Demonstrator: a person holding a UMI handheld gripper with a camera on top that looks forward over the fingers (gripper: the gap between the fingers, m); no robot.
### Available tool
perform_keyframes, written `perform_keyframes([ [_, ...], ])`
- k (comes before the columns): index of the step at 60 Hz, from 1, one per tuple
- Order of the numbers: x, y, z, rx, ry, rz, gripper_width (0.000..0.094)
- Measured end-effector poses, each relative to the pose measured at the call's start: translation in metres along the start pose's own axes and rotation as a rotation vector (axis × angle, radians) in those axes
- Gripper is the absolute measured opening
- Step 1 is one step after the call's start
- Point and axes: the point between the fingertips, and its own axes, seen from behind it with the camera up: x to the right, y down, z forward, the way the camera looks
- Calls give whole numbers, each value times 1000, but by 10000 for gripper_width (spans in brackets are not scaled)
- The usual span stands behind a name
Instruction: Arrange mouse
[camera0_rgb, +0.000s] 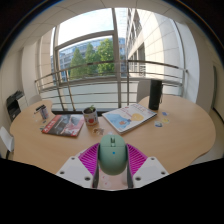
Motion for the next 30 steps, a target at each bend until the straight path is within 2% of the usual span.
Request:
perform_keyframes([
  [7,-22,75,30,-109,7,-19,412],
  [14,-35,108,38,-186,7,-31,479],
  [18,-34,108,40,-176,20,-44,539],
  [20,-35,104,36,-169,24,-51,643],
  [23,-38,94,26,-161,20,-56,852],
  [26,-39,83,11,-148,30,-57,818],
  [30,-39,67,-15,-125,52,-57,860],
])
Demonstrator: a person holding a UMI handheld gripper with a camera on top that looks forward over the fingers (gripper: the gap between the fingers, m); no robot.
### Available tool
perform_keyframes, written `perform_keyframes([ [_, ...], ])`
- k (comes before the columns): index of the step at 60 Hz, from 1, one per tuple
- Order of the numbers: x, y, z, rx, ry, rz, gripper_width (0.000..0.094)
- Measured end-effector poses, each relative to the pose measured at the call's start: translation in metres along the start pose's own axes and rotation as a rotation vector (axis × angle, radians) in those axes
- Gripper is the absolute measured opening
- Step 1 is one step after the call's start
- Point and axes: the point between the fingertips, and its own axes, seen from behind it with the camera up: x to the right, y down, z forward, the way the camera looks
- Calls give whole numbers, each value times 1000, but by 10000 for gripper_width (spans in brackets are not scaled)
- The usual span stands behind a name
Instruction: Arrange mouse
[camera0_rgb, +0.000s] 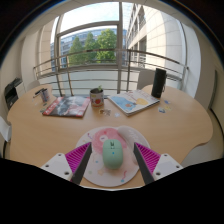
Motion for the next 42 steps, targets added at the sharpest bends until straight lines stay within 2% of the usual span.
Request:
perform_keyframes([
  [16,2,-21,-135,53,55,-24,847],
  [31,-2,18,-235,74,59,-20,848],
  [42,-5,35,-275,93,62,-18,847],
])
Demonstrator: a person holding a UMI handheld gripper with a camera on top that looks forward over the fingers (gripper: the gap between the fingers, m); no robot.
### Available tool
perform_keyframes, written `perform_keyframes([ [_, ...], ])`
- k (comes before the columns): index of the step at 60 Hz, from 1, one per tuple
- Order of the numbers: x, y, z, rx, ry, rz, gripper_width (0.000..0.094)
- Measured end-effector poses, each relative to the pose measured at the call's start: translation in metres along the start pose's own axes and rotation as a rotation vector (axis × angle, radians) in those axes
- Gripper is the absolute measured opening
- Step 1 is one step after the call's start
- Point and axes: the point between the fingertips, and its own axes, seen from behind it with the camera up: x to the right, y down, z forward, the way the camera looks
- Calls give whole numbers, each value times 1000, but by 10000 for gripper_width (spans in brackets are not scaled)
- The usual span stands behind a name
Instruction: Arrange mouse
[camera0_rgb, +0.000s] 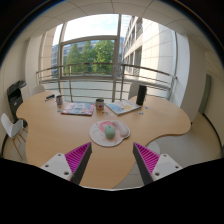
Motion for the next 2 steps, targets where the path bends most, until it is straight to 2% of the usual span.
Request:
perform_keyframes([
  [2,0,0,-7,4,-3,3,849],
])
